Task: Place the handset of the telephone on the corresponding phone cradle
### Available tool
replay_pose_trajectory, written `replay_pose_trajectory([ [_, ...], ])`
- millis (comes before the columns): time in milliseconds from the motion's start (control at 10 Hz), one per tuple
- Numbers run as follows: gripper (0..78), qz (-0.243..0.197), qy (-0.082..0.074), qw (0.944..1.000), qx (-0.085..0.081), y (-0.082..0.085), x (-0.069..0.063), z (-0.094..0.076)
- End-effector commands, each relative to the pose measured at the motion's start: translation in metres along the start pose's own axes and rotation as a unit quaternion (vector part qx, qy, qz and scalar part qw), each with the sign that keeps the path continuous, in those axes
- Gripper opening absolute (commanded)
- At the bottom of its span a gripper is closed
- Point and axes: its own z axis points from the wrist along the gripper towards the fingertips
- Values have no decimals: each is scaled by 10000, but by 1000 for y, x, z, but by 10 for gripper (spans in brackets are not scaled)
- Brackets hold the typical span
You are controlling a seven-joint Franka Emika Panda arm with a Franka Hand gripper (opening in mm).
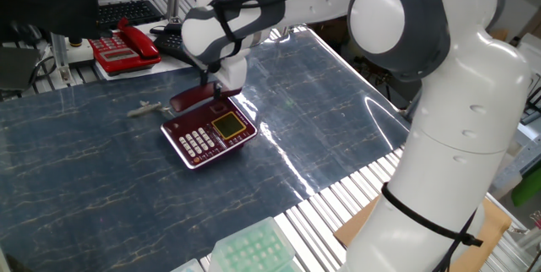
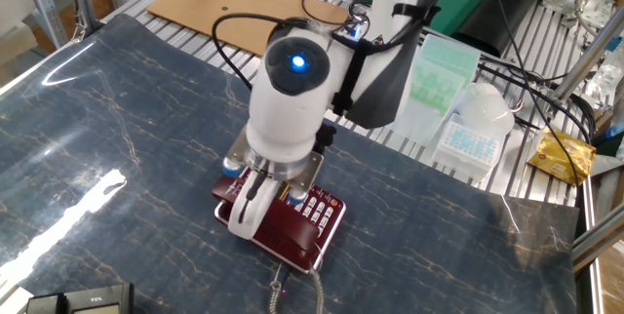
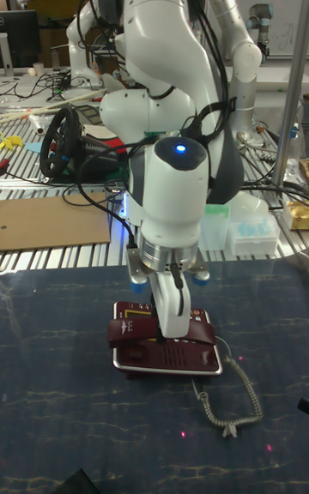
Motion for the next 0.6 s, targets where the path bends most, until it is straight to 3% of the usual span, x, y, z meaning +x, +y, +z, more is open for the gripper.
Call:
replay_pose_trajectory([
  [100,13,42,-10,10000,-18,1,4,1],
  [400,13,95,-107,9999,-4,0,13,11],
  [600,13,88,-86,9999,-15,0,14,14],
])
